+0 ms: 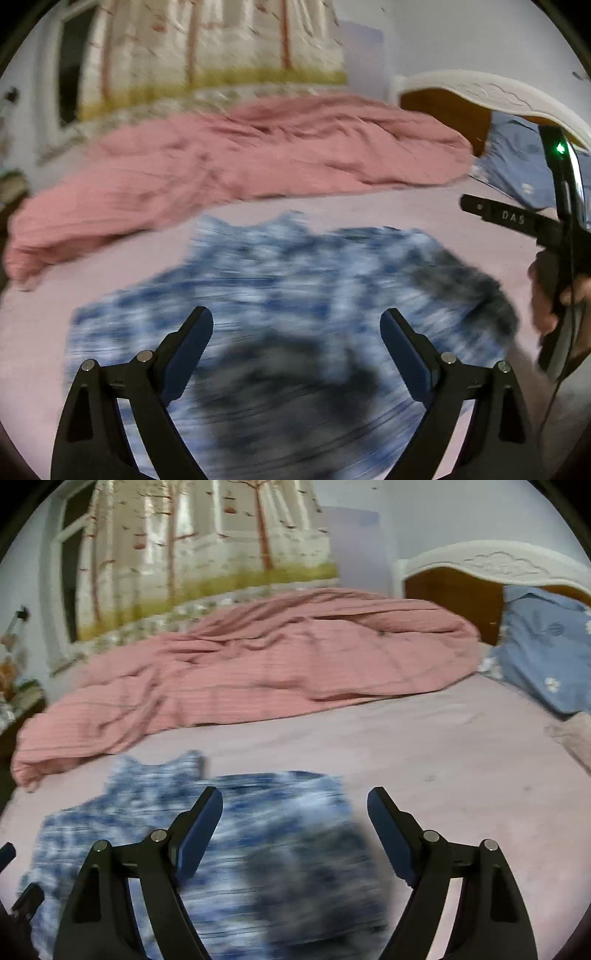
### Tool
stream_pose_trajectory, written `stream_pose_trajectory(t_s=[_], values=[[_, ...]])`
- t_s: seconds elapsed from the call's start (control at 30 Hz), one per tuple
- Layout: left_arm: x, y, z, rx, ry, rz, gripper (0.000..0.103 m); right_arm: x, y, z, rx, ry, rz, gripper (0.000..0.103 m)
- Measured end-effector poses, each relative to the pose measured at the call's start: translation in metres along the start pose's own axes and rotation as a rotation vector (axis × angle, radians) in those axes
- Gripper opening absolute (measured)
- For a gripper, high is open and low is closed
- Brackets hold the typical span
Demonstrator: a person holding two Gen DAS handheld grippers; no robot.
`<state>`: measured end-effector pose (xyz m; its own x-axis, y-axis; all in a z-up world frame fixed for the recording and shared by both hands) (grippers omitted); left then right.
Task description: Fold large clothes
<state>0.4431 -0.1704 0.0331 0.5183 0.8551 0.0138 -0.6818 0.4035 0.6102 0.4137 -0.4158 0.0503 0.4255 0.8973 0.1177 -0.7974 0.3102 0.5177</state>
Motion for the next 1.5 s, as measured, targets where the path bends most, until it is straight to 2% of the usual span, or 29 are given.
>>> stream_pose_trajectory(t_s=[0.07,0.13,0.23,0.33,0.43,0.47,0.53,0.57,0.6,0.63,0.7,0.73,0.8,0.83,0.9,0.93,0.97,1.03,1.13,1.27,1.33,1.37,1.43,1.5], values=[[-0.021,-0.027,0.009,0.071,-0.013,-0.037,0.084,-0.015,-0.001,0.003,0.0,-0.032,-0.002,0.083],[-0.038,-0.052,0.013,0.131,-0.034,-0.024,0.084,-0.028,-0.001,0.005,-0.003,-0.075,0.01,0.083],[-0.053,-0.087,0.012,0.188,-0.061,0.068,0.084,-0.04,-0.003,0.006,-0.007,-0.107,-0.005,0.083],[-0.049,-0.106,0.011,0.172,-0.09,0.199,0.084,-0.043,-0.004,0.005,-0.001,-0.121,0.005,0.083],[-0.036,-0.119,0.006,0.217,-0.063,0.202,0.084,-0.044,-0.004,0.003,0.013,-0.123,0.027,0.083],[-0.03,-0.12,0.005,0.223,-0.043,0.211,0.081,-0.043,-0.006,0.002,0.019,-0.118,0.033,0.083],[-0.014,-0.117,0.003,0.224,-0.017,0.244,0.065,-0.039,-0.009,-0.001,0.038,-0.105,0.038,0.083],[-0.004,-0.113,0.003,0.214,0.007,0.246,0.048,-0.036,-0.011,-0.002,0.048,-0.099,0.037,0.083],[0.005,-0.108,0.004,0.201,0.028,0.239,0.036,-0.033,-0.014,-0.004,0.062,-0.089,0.036,0.083],[0.017,-0.1,0.005,0.182,0.054,0.242,0.032,-0.029,-0.016,-0.006,0.073,-0.081,0.034,0.083],[0.042,-0.084,0.006,0.136,0.088,0.308,0.022,-0.02,-0.019,-0.009,0.09,-0.046,0.036,0.083],[0.056,-0.076,0.006,0.121,0.098,0.347,0.021,-0.014,-0.019,-0.011,0.092,-0.022,0.034,0.083],[0.083,-0.065,0.002,0.125,0.134,0.355,0.02,-0.007,-0.018,-0.012,0.089,0.011,0.024,0.083],[0.097,-0.061,0.0,0.138,0.17,0.327,0.022,-0.004,-0.018,-0.012,0.087,0.025,0.02,0.083],[0.117,-0.059,-0.008,0.176,0.264,0.192,0.05,0.002,-0.018,-0.014,0.089,0.049,0.021,0.083],[0.124,-0.054,-0.013,0.175,0.312,0.13,0.053,0.004,-0.018,-0.015,0.092,0.056,0.022,0.083],[0.128,-0.049,-0.017,0.159,0.341,0.103,0.055,0.005,-0.017,-0.015,0.093,0.059,0.024,0.083],[0.12,-0.041,-0.02,0.131,0.316,0.104,0.056,0.005,-0.013,-0.013,0.079,0.058,0.031,0.083],[0.077,-0.03,-0.015,0.064,0.159,0.107,0.058,0.002,-0.012,-0.012,0.072,0.055,0.023,0.083],[0.008,-0.024,-0.007,0.02,-0.023,0.075,0.07,-0.004,-0.016,-0.013,0.083,0.041,0.002,0.083],[-0.017,-0.031,-0.002,0.041,-0.073,0.069,0.082,-0.006,-0.017,-0.013,0.086,0.037,-0.001,0.083],[-0.029,-0.038,-0.001,0.066,-0.104,0.093,0.087,-0.006,-0.017,-0.013,0.085,0.035,0.0,0.083],[-0.042,-0.055,0.002,0.104,-0.136,0.127,0.089,-0.005,-0.017,-0.013,0.086,0.039,0.004,0.083],[-0.044,-0.079,0.001,0.169,-0.114,0.166,0.089,-0.007,-0.019,-0.013,0.087,0.041,0.006,0.083]])
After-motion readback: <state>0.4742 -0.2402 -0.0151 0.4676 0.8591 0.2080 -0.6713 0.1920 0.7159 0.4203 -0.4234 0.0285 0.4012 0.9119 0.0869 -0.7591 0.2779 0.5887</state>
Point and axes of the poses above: each gripper's, at about its wrist camera, not at the fingertips, and y roughly against the way its jaws point, x to its left, z to its top, the point moved 3 cm from there along -y, roughly the way its jaws point, and after that the axes turned 1 degree about -y, right-handed, at the moved point
